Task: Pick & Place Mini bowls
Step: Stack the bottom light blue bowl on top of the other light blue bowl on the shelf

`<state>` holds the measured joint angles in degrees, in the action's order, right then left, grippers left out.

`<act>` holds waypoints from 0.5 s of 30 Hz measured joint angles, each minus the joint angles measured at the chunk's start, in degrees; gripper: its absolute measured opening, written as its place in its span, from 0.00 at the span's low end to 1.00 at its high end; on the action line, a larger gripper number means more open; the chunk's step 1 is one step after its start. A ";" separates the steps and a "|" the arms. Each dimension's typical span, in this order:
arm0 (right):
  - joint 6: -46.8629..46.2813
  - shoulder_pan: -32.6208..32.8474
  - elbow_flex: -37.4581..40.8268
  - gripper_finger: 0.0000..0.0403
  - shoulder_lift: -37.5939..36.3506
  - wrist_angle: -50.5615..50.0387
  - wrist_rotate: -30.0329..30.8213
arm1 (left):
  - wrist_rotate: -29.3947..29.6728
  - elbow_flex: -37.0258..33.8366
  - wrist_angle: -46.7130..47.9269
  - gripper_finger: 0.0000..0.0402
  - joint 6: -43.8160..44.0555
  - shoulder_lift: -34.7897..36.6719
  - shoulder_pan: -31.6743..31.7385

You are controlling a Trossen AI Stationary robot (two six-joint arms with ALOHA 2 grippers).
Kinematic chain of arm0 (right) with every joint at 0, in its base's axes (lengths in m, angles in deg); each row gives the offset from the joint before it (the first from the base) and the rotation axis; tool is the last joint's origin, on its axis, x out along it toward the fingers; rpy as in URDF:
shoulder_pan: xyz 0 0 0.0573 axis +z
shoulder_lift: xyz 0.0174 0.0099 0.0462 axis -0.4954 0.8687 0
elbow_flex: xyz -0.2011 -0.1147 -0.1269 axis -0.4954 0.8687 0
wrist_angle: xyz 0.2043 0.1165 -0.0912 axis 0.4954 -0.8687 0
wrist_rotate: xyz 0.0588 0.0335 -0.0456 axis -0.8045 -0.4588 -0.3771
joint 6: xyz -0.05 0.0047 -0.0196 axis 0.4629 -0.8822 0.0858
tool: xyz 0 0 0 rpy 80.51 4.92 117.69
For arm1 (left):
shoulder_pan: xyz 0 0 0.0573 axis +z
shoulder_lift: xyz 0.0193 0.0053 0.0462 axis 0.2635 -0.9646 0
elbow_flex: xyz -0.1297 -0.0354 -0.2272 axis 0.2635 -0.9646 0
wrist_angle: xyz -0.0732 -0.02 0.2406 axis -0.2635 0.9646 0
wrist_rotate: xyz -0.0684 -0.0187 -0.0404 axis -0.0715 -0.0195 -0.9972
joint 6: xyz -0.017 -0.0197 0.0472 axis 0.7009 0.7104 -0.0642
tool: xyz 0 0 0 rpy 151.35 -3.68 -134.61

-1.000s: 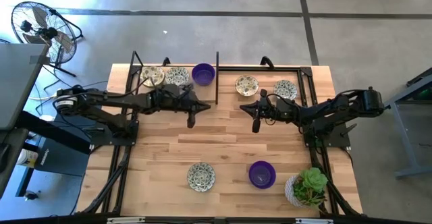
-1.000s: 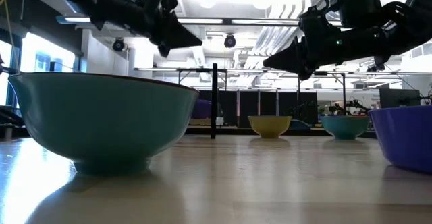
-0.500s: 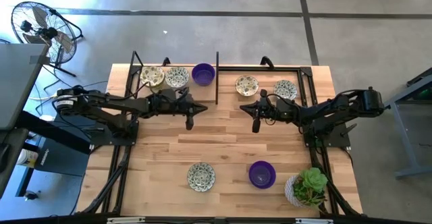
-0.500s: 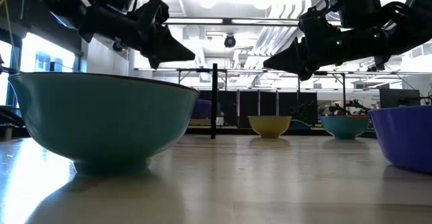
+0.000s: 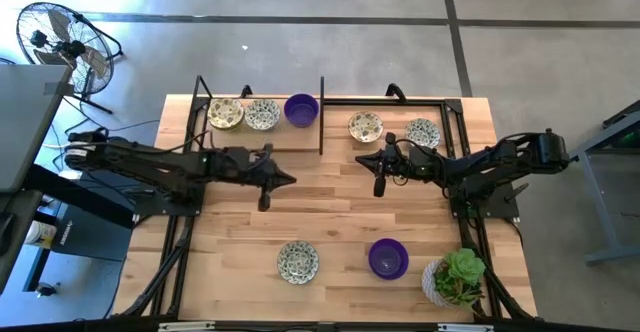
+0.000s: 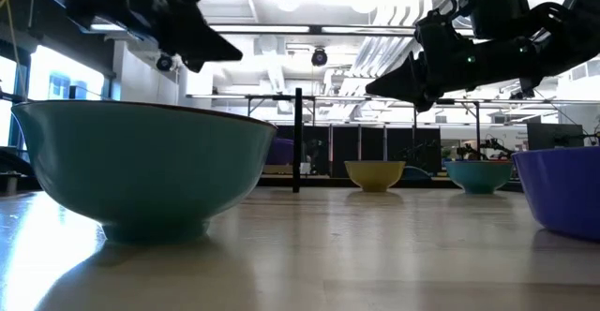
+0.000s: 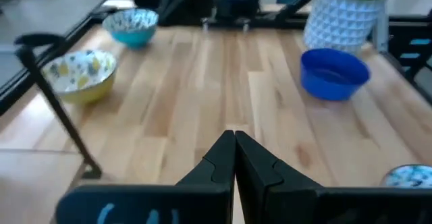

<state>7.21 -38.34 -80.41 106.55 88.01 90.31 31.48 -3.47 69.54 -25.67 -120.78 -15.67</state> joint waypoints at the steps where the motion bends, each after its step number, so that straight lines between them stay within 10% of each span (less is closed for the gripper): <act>1: 0.00 0.00 0.00 0.00 0.00 0.00 0.00 | 0.62 0.09 -0.01 0.00 0.18 0.15 -0.81; 15: 0.00 0.00 0.00 0.00 0.00 0.00 0.00 | 2.90 0.17 7.97 0.00 11.39 0.19 -11.80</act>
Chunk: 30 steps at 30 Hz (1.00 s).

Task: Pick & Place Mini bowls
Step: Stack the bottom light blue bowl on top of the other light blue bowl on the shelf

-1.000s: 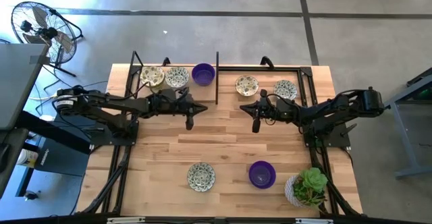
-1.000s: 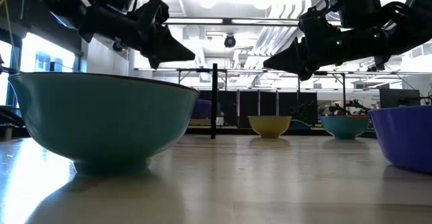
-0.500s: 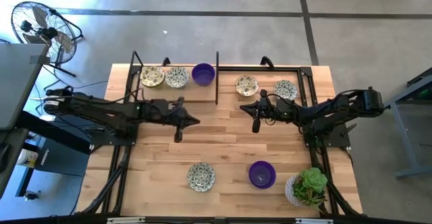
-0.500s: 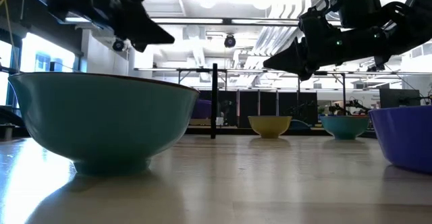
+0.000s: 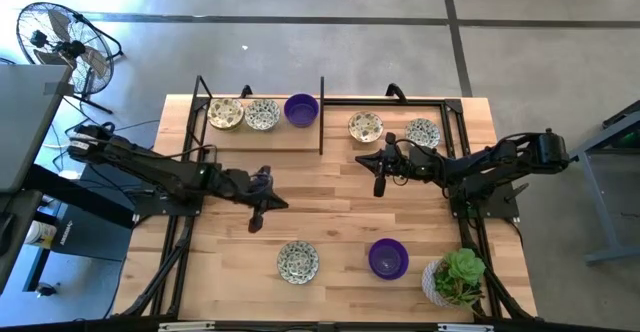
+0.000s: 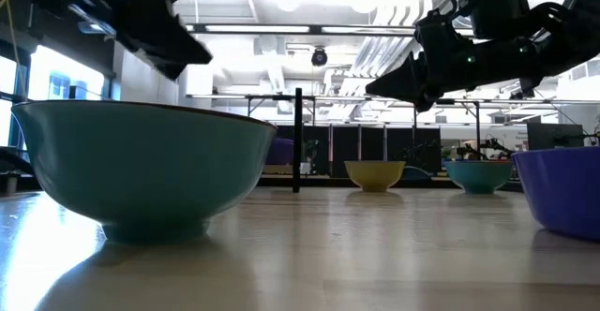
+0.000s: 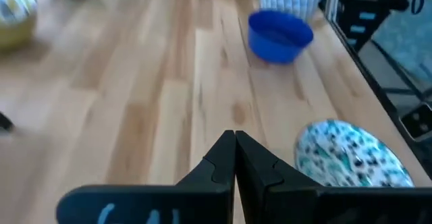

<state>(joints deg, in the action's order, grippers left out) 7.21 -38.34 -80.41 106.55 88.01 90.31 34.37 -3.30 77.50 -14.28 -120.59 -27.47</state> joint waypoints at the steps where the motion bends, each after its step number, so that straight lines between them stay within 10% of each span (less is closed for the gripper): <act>1: 0.00 0.00 0.00 0.00 0.00 0.00 0.00 | 0.56 0.59 1.82 0.00 1.00 0.00 -0.87; 11: 0.00 0.00 0.00 0.00 0.00 -0.02 0.00 | 6.48 16.33 25.87 0.01 13.82 -7.36 -9.31; 19: 0.00 0.00 0.00 0.00 0.00 -0.02 0.00 | 4.51 32.46 45.67 0.21 28.39 -21.51 -12.41; 30: 0.00 0.02 -0.02 0.00 0.00 -0.02 0.00 | -1.28 36.38 44.73 0.41 39.06 -33.04 -12.19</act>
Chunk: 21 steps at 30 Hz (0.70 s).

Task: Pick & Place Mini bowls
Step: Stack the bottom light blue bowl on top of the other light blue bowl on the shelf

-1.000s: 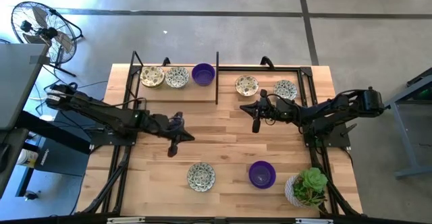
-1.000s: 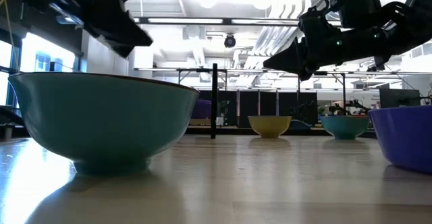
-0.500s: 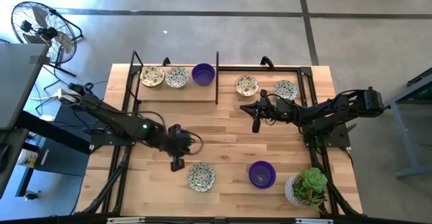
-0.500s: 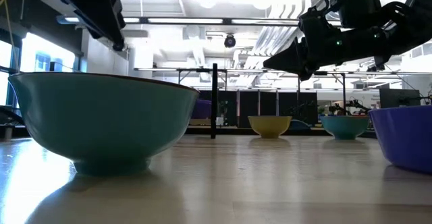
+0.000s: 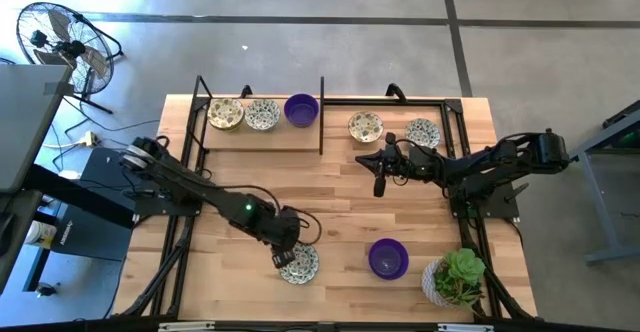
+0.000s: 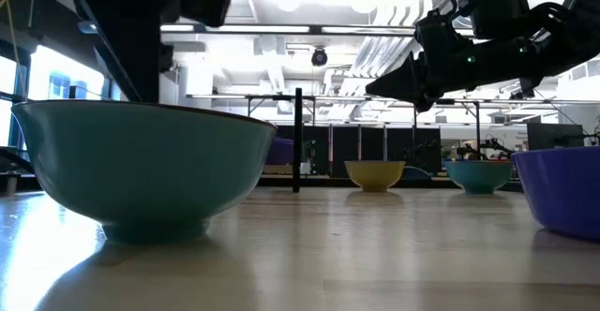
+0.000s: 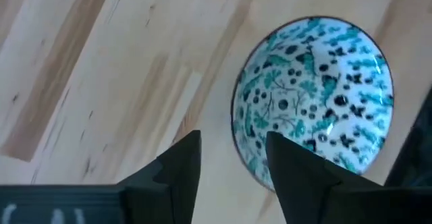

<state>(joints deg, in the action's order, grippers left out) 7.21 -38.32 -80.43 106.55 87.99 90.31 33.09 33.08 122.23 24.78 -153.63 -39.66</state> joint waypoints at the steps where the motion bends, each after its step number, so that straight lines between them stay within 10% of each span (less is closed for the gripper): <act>1: 0.00 0.00 0.00 0.00 0.00 0.00 0.00 | 0.15 0.00 -0.09 0.41 0.09 -0.49 0.00; 21: 0.00 0.00 0.00 0.00 0.00 0.00 0.00 | -2.28 -1.58 -4.73 0.36 -2.08 -6.44 0.00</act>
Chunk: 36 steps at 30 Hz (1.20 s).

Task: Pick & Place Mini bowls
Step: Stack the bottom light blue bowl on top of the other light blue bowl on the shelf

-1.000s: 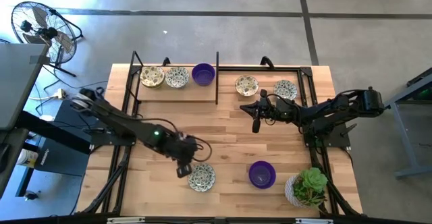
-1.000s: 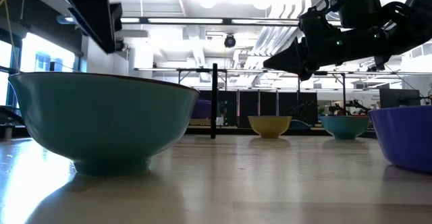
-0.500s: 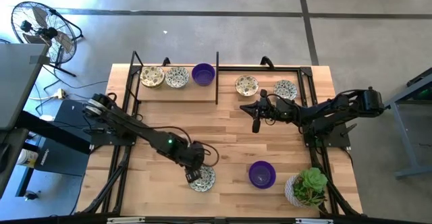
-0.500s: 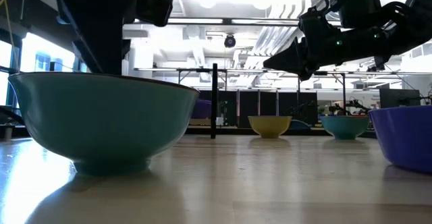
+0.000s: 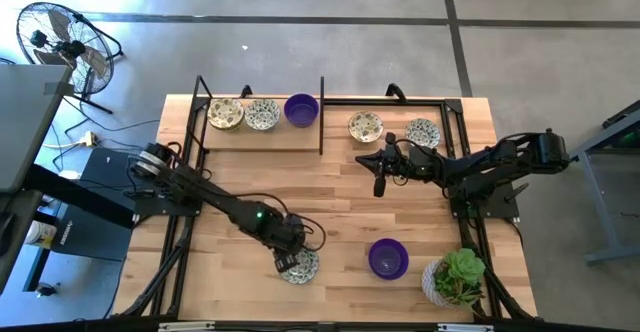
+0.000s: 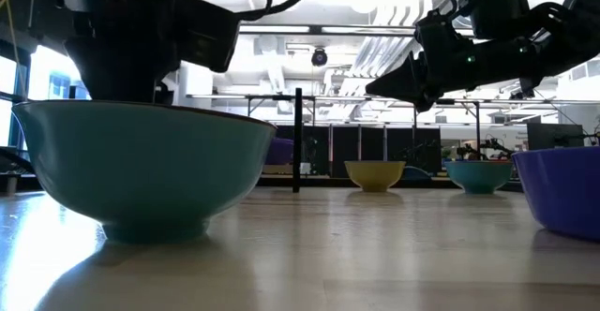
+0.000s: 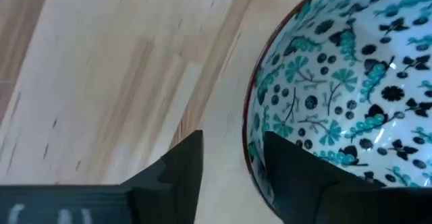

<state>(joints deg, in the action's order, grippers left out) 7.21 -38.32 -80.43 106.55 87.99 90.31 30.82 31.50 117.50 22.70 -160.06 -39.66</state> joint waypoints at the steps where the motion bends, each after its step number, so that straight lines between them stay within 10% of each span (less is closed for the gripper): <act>1: 0.00 0.00 0.00 0.00 0.00 -0.01 0.00 | 0.04 0.02 -0.02 0.33 -0.33 0.00 0.04; 8: 0.00 0.00 0.00 0.00 0.00 0.00 0.00 | -0.70 0.42 1.39 0.03 -3.28 1.08 2.07; 22: 0.00 -0.01 0.00 0.00 0.00 -0.03 0.00 | 7.62 1.35 20.33 0.02 -23.72 11.91 20.87; 36: 0.00 0.00 0.00 0.00 0.00 -0.03 0.00 | 2.08 -12.09 9.79 0.01 -34.77 16.27 35.65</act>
<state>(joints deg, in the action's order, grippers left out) 7.21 -38.32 -80.43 106.55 87.96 90.31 32.89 19.40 127.29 -12.06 -143.79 -4.01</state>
